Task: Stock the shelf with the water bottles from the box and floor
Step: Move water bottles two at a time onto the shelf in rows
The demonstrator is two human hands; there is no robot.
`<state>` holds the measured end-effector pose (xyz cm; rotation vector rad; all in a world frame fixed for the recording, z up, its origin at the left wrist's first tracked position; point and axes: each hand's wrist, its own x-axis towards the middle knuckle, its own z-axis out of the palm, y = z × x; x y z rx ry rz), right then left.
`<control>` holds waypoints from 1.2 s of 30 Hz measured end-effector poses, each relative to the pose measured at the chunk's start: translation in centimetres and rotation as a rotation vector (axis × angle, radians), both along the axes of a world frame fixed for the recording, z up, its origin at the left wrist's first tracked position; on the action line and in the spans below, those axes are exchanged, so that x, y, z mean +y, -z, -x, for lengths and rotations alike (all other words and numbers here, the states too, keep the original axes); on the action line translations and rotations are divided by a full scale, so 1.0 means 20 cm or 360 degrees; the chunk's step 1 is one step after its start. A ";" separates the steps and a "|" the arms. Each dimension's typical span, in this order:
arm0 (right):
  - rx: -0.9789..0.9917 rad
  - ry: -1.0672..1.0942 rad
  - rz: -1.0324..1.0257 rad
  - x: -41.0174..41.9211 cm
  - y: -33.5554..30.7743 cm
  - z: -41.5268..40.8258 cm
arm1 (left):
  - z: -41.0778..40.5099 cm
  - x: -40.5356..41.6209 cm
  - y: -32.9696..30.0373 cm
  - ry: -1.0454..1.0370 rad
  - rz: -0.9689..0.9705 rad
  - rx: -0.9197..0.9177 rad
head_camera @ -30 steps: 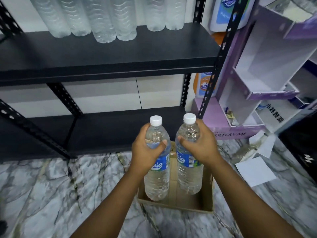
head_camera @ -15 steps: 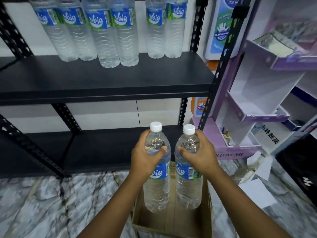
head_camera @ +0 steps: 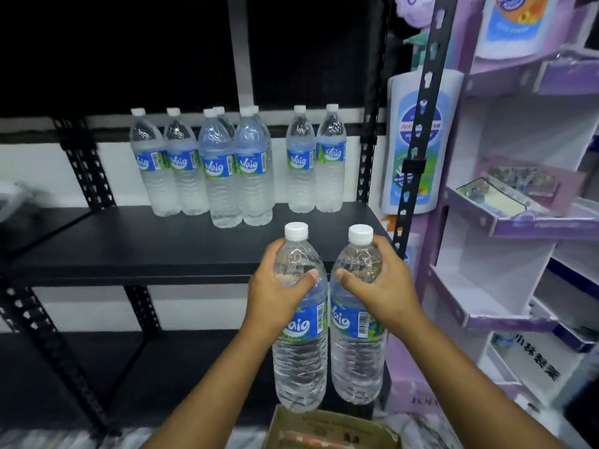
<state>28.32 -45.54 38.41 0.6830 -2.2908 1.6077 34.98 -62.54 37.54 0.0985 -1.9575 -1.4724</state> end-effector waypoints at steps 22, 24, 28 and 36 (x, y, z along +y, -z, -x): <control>0.0351 0.0345 0.0015 -0.28 -0.85 0.34 | 0.43 -0.22 -0.77 0.0201 0.0101 0.0360; 0.0349 0.0357 0.0009 -0.30 -0.85 0.38 | 0.48 -0.24 -0.77 0.0206 0.0112 0.0352; 0.0315 0.0395 0.0025 -0.33 -0.83 0.46 | 0.57 -0.26 -0.72 0.0218 0.0084 0.0302; 0.0249 0.0404 0.0028 -0.40 -0.74 0.64 | 0.72 -0.30 -0.70 0.0162 0.0066 0.0257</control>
